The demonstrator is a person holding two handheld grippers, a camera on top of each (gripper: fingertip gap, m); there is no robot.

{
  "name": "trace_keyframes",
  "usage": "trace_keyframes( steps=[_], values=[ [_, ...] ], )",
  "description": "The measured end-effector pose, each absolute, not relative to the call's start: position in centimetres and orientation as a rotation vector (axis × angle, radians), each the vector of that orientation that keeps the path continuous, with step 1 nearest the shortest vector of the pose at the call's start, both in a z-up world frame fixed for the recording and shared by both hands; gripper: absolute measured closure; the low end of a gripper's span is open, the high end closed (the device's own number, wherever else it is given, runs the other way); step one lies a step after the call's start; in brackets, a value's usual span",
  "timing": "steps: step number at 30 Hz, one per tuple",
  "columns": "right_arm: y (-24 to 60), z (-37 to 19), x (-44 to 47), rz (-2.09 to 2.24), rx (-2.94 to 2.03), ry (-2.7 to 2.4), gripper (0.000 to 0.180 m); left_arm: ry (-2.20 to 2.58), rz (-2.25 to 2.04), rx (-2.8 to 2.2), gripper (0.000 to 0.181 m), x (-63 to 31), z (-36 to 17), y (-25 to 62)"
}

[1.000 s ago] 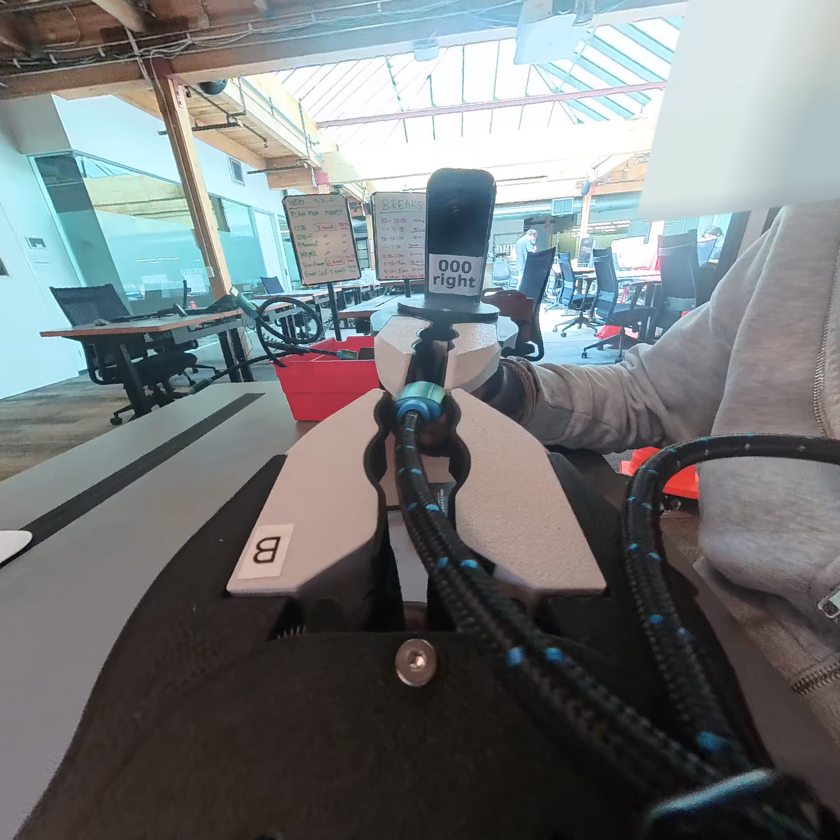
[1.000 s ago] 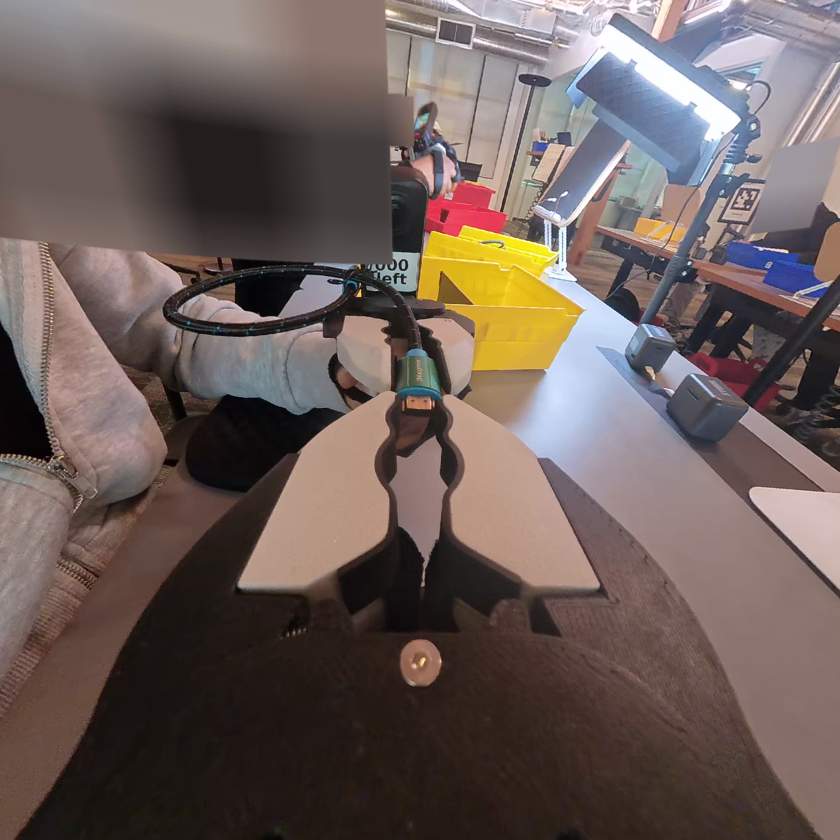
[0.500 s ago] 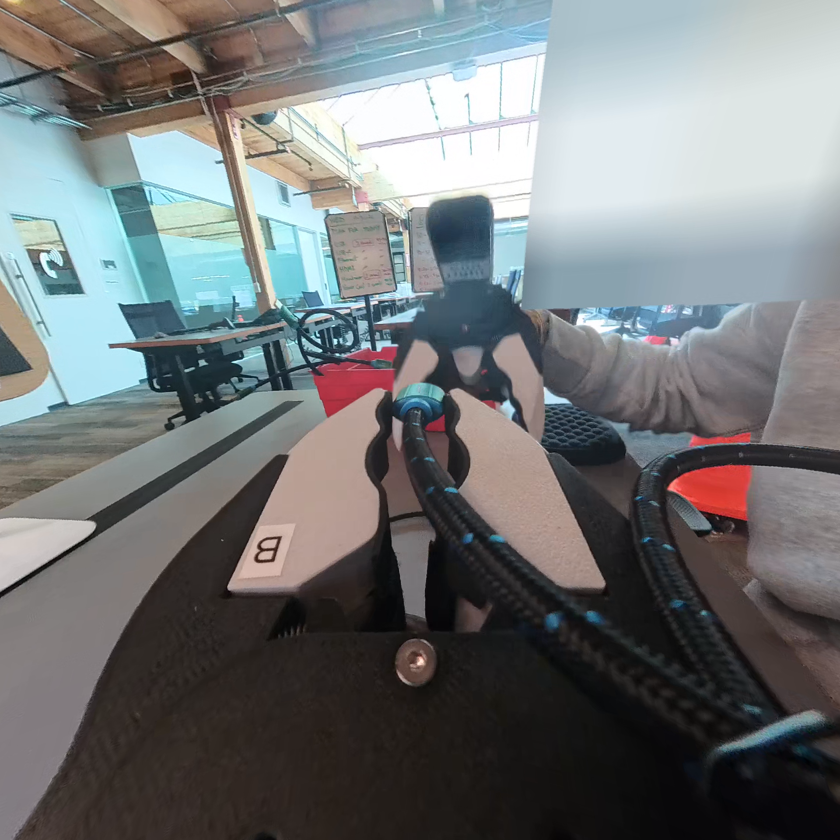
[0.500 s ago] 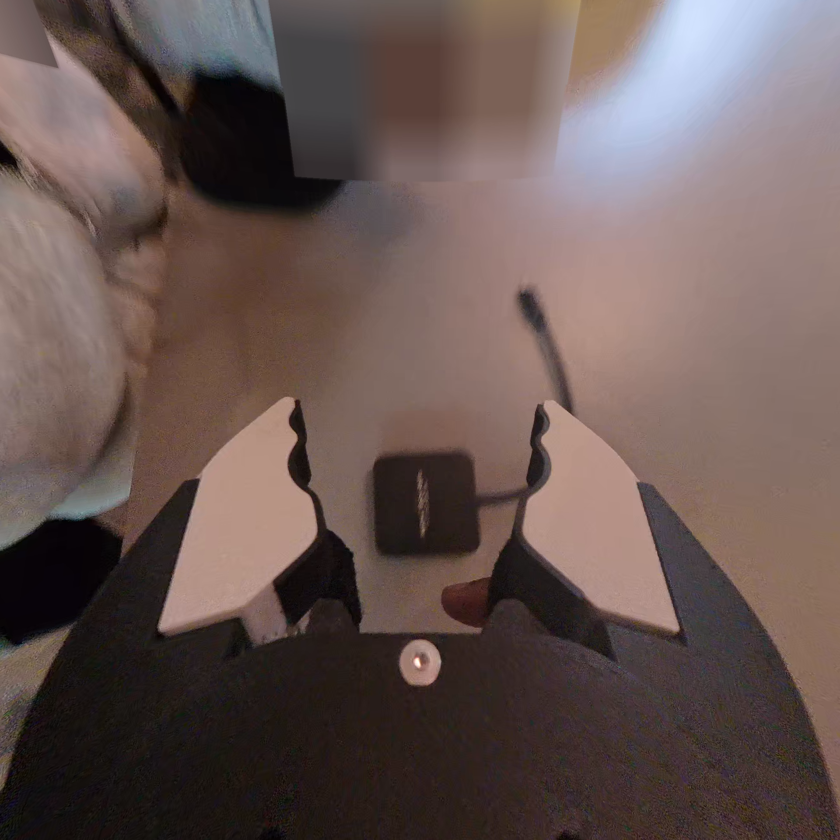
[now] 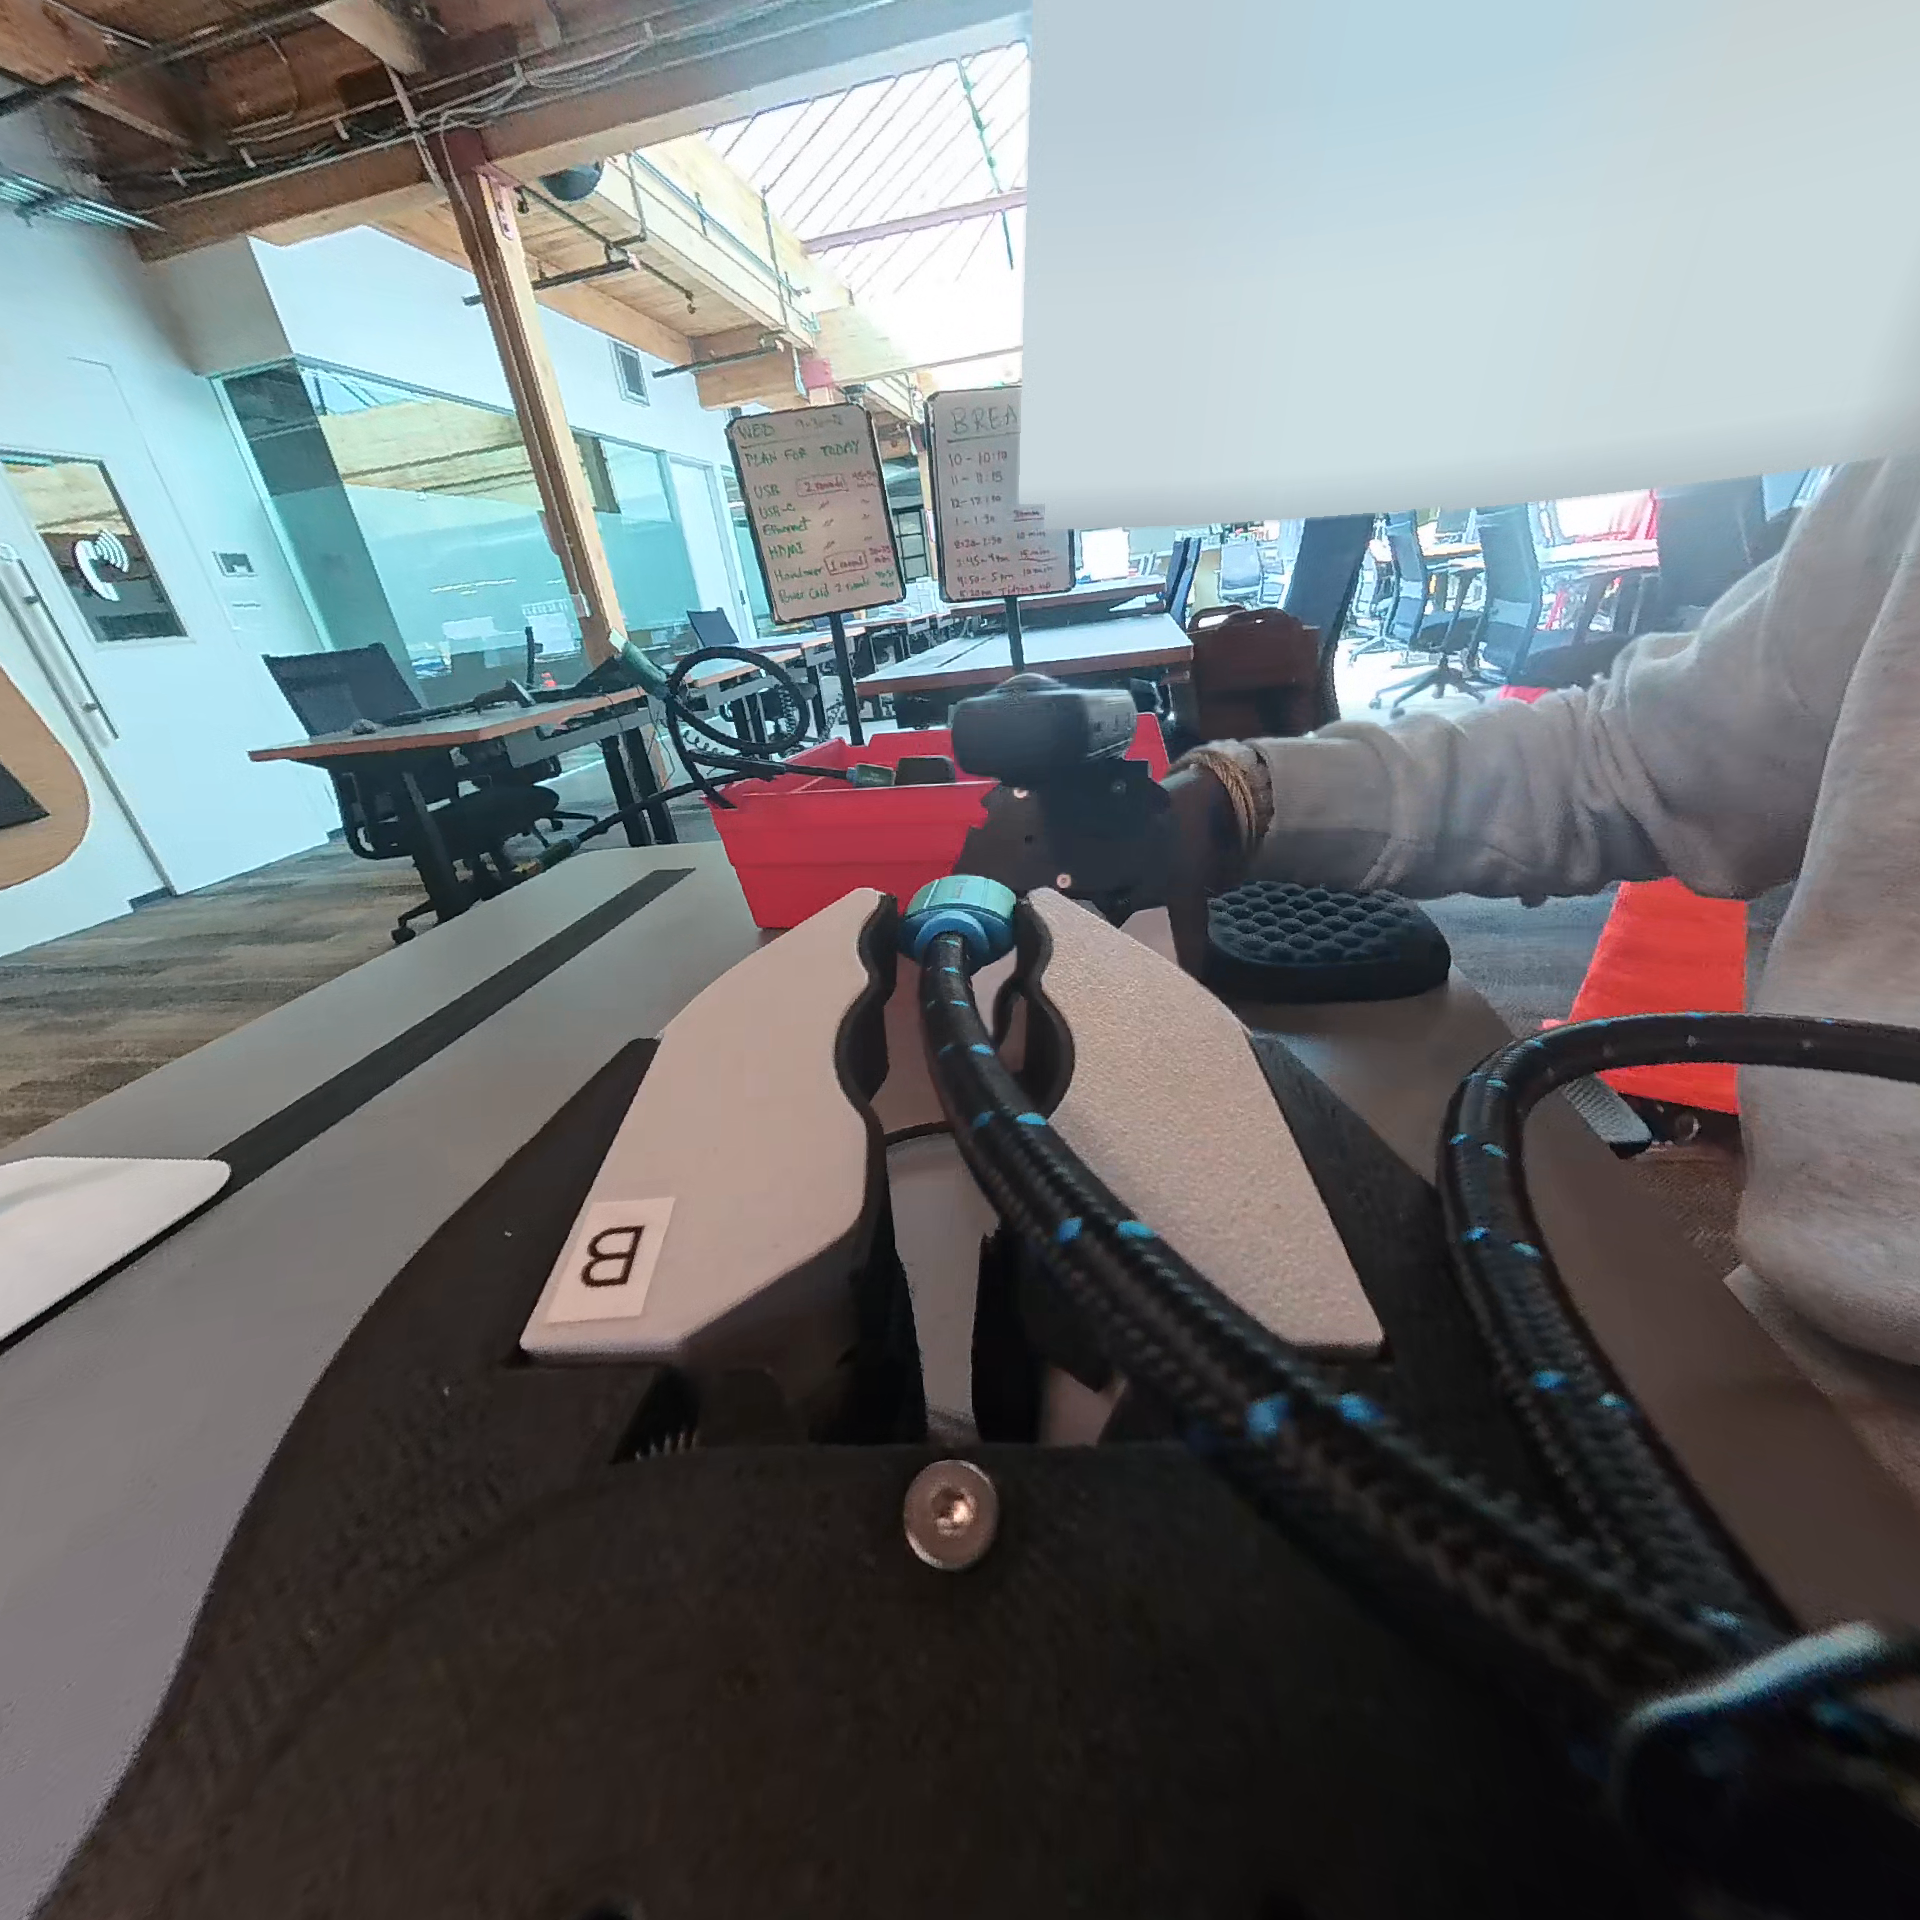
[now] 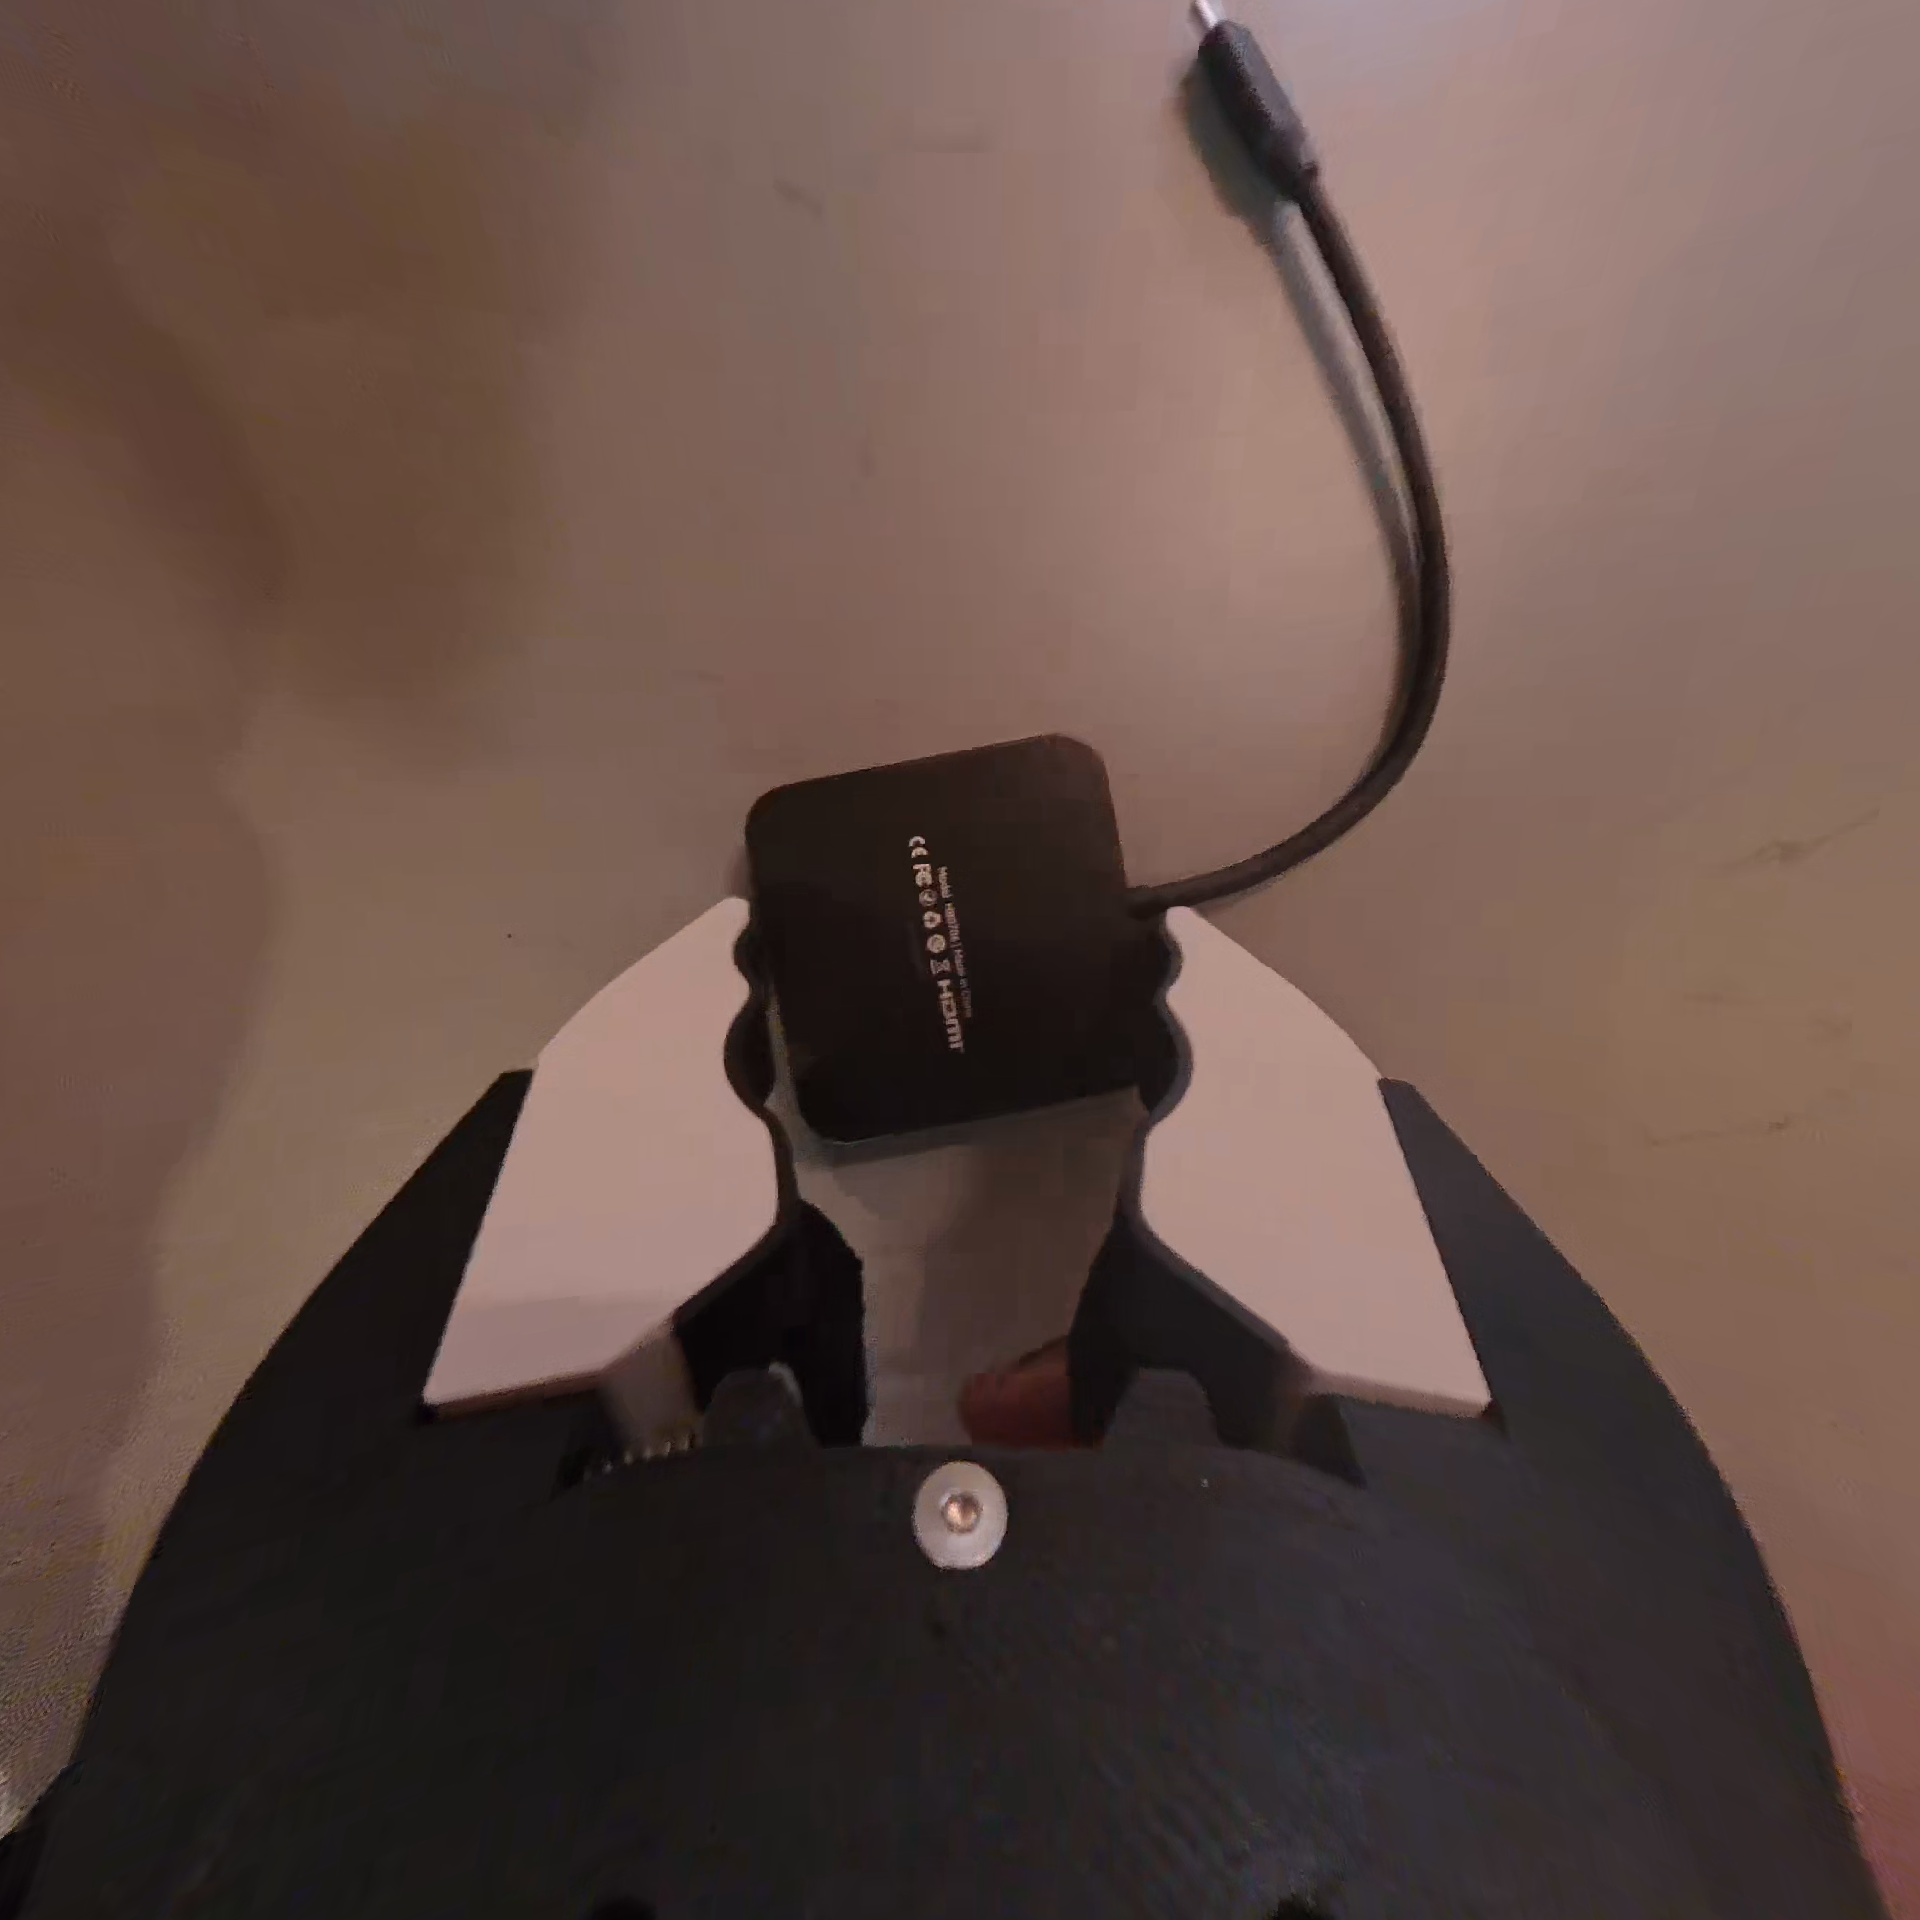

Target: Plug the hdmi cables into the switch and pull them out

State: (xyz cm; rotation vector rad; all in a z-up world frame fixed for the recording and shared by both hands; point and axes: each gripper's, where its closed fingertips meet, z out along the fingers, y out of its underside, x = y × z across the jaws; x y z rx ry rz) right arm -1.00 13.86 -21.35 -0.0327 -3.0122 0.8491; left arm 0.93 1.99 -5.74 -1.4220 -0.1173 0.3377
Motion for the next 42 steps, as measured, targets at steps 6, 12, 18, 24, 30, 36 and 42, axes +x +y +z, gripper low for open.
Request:
trace_keyframes(
  steps=[6, 12, 18, 24, 30, 36, 42],
  values=[
    [14.6, -19.8, -1.1, 0.938, 0.009, -2.863, 0.111, -0.126, 0.334, -1.423, 0.16, 0.9, -6.0, 2.1],
    [22.1, -15.0, 3.1, 0.717, -0.042, -2.896, 0.11, -0.095, 0.334, -1.424, 0.16, 1.4, -5.8, 2.4],
    [30.4, -18.2, 8.1, 0.25, -0.183, -3.076, 0.11, -0.087, 0.336, -1.427, 0.16, 1.5, -5.9, 2.6],
    [31.3, -20.6, 8.5, 0.018, -0.219, -3.169, 0.105, -0.094, 0.333, -1.442, 0.16, 1.3, -6.4, 2.8],
    [31.1, -21.0, 8.4, 0.174, -0.283, -3.121, 0.105, -0.09, 0.302, -1.432, 0.16, 1.5, -6.2, 2.9],
    [30.9, -20.0, 8.1, 0.325, -0.243, -3.03, 0.105, -0.053, 0.337, -1.44, 0.16, 2.1, -6.0, 3.1],
    [24.1, -12.5, 2.7, 0.623, -0.113, -2.598, 0.105, -0.06, 0.313, -1.422, 0.16, 2.2, -6.0, 3.3]
  ],
)
